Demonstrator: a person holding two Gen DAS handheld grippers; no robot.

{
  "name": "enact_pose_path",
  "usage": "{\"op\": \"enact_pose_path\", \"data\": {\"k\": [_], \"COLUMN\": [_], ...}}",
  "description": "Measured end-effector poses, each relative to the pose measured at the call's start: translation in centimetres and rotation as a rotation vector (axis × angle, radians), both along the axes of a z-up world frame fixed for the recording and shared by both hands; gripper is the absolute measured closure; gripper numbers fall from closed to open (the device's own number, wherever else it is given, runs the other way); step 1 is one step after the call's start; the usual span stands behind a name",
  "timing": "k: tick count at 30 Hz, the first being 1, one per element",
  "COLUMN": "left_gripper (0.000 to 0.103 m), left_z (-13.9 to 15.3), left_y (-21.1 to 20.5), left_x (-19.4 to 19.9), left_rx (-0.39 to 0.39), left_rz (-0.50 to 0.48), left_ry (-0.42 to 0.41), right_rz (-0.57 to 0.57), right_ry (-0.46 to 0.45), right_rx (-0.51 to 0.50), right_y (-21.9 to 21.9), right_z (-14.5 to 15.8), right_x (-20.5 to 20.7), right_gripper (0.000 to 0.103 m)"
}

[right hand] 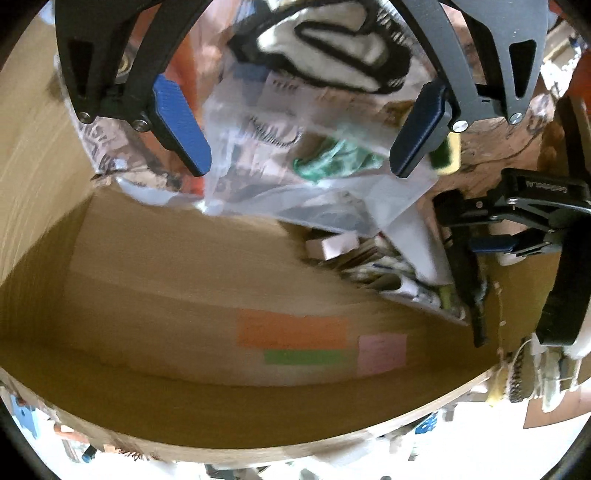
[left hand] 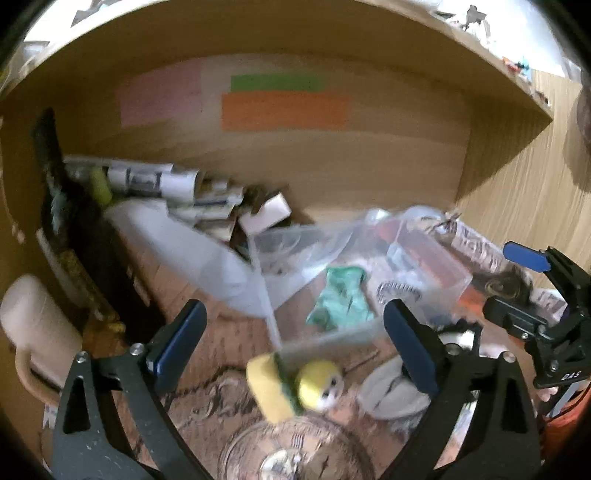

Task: Organize soft objects
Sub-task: 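Carry the glove into the clear box with the left tool while the right drops the bracelet, then grasp the yellow-green sponge with the left tool while the right grasps the strapped item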

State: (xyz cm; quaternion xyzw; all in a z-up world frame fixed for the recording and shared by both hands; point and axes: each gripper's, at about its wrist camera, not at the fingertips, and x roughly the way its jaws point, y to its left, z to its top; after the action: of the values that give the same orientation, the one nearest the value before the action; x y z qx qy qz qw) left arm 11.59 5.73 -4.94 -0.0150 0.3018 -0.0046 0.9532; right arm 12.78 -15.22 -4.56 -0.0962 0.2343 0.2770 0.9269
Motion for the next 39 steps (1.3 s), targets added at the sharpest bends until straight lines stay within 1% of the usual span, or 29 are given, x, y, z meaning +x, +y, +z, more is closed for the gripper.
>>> {"op": "enact_pose_path", "data": {"k": [3,6,11,13,17,18,19,20,21,22,23,24,25,26,27,29,31,35,39], "left_gripper": [0.005,0.005,0.005,0.01,0.028,0.03,0.032,0.037,0.042,0.045,0.051,0.059,0.063,0.072,0.074,0.074,0.075,0.075,0.075], "left_z": [-1.4,-3.2,-5.8,-6.4,-7.2,-7.3,-7.4,-7.5,-7.6,-7.7,-7.8,-8.0,-8.2,-8.4,-8.6,-8.6,-8.3,-7.3,-5.9], "left_y": [0.9,1.7,3.0,3.3,3.6,3.6,3.7,3.7,3.6,3.6,3.5,3.5,3.5,3.4,3.4,3.3,3.3,3.1,3.3], "left_x": [-0.9,-1.5,-1.7,-1.5,-0.7,-0.6,-0.3,-0.1,0.0,0.2,0.5,0.7,1.0,1.2,1.4,1.4,1.0,-0.1,-1.1], "left_rx": [-0.01,-0.015,-0.05,-0.069,-0.103,-0.109,-0.12,-0.129,-0.137,-0.142,-0.147,-0.152,-0.157,-0.164,-0.17,-0.174,-0.162,-0.133,-0.13], "left_rz": [0.025,0.058,0.112,0.122,0.125,0.126,0.123,0.121,0.118,0.11,0.104,0.099,0.089,0.077,0.063,0.064,0.067,0.079,0.088], "left_ry": [0.038,0.076,0.123,0.135,0.162,0.162,0.163,0.164,0.165,0.169,0.174,0.18,0.191,0.202,0.213,0.207,0.194,0.152,0.115], "right_rz": [0.01,0.035,0.047,0.052,0.063,0.067,0.074,0.08,0.083,0.086,0.093,0.1,0.103,0.105,0.109,0.11,0.113,0.098,0.078], "right_ry": [0.034,0.095,0.164,0.187,0.222,0.227,0.235,0.245,0.254,0.268,0.28,0.289,0.29,0.284,0.278,0.261,0.252,0.218,0.182], "right_rx": [-0.003,-0.006,-0.024,-0.018,-0.017,-0.019,-0.022,-0.024,-0.024,-0.026,-0.025,-0.02,-0.017,-0.012,-0.013,-0.013,0.003,0.025,0.052], "right_y": [0.3,0.8,1.3,1.3,1.2,1.1,1.0,1.0,0.9,0.8,0.8,0.7,0.7,0.7,0.7,0.7,0.5,-0.1,-0.8], "right_z": [-1.2,-2.8,-4.9,-5.3,-6.2,-6.4,-6.6,-6.7,-6.9,-7.1,-7.3,-7.4,-7.4,-7.3,-7.2,-7.0,-6.6,-5.7,-4.5], "right_x": [-0.8,-1.1,-1.3,-1.4,-1.9,-2.0,-2.1,-2.0,-2.0,-1.9,-1.8,-1.8,-1.8,-1.9,-2.0,-2.1,-2.2,-2.3,-2.3], "right_gripper": [0.006,0.006,0.006,0.006,0.008,0.01,0.016,0.023,0.027,0.037,0.045,0.048,0.053,0.058,0.06,0.072,0.079,0.08,0.081]}}
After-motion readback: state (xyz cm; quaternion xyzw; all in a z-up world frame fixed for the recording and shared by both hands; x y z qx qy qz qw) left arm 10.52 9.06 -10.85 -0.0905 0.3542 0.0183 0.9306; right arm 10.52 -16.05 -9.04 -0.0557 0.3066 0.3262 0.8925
